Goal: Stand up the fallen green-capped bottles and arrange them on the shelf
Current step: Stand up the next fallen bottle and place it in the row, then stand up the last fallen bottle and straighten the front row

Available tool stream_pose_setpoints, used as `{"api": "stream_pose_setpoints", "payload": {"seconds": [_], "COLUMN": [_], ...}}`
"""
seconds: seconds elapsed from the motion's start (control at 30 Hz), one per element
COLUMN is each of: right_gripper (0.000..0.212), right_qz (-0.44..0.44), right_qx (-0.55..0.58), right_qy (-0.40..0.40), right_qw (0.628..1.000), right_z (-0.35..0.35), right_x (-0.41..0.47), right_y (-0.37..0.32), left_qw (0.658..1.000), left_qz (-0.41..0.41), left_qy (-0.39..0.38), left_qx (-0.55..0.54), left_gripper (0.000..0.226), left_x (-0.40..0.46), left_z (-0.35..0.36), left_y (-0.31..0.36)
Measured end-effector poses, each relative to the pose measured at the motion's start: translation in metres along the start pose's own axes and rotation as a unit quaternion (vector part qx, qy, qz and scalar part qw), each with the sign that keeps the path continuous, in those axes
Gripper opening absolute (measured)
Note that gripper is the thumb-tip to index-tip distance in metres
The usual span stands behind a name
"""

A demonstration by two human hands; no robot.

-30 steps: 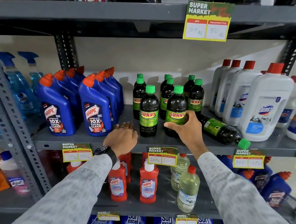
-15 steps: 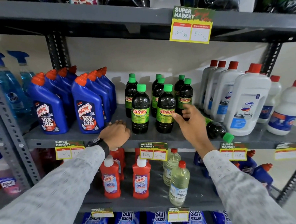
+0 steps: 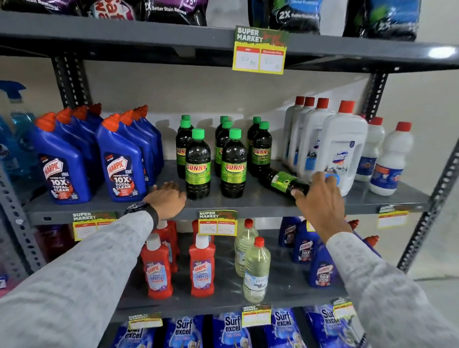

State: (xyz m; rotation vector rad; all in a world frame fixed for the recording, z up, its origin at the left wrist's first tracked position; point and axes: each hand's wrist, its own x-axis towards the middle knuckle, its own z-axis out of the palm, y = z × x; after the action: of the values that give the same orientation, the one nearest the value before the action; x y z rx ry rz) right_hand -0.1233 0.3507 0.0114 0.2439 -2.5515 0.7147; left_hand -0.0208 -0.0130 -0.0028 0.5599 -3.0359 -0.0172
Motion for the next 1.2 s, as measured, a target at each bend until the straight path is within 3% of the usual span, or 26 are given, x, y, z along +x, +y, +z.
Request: {"api": "stream_pose_setpoints", "payload": {"seconds": [0.1, 0.33, 0.67, 0.9, 1.2], "right_gripper": [0.042, 0.031, 0.035, 0.042, 0.059], "right_qz": [0.037, 0.000, -0.137, -0.131, -0.123], "right_qx": [0.096, 0.185, 0.100, 0.036, -0.003], "right_qy": [-0.047, 0.048, 0.045, -0.036, -0.034], "right_qw": [0.994, 0.982, 0.985, 0.990, 0.992], "right_z": [0.005, 0.006, -0.049, -0.037, -0.014], "right_x": [-0.003, -0.011, 0.068, 0.103, 0.113], "right_y": [0.013, -0.001, -0.078, -0.112, -0.109], "left_qw": [1.000, 0.999, 0.999, 0.999, 0.996], "left_qz": [-0.002, -0.008, 0.030, 0.031, -0.007], "left_qy": [0.008, 0.010, 0.031, 0.039, 0.065], "left_qx": [-0.023, -0.041, 0.029, 0.000, -0.066], "left_gripper": [0.054, 0.055, 0.052, 0.053, 0.058], "left_x": [0.001, 0.001, -0.002, 0.006, 0.007], "left_z": [0.000, 0.001, 0.006, 0.012, 0.018], "left_y": [0.000, -0.002, -0.002, -0.007, -0.007]}}
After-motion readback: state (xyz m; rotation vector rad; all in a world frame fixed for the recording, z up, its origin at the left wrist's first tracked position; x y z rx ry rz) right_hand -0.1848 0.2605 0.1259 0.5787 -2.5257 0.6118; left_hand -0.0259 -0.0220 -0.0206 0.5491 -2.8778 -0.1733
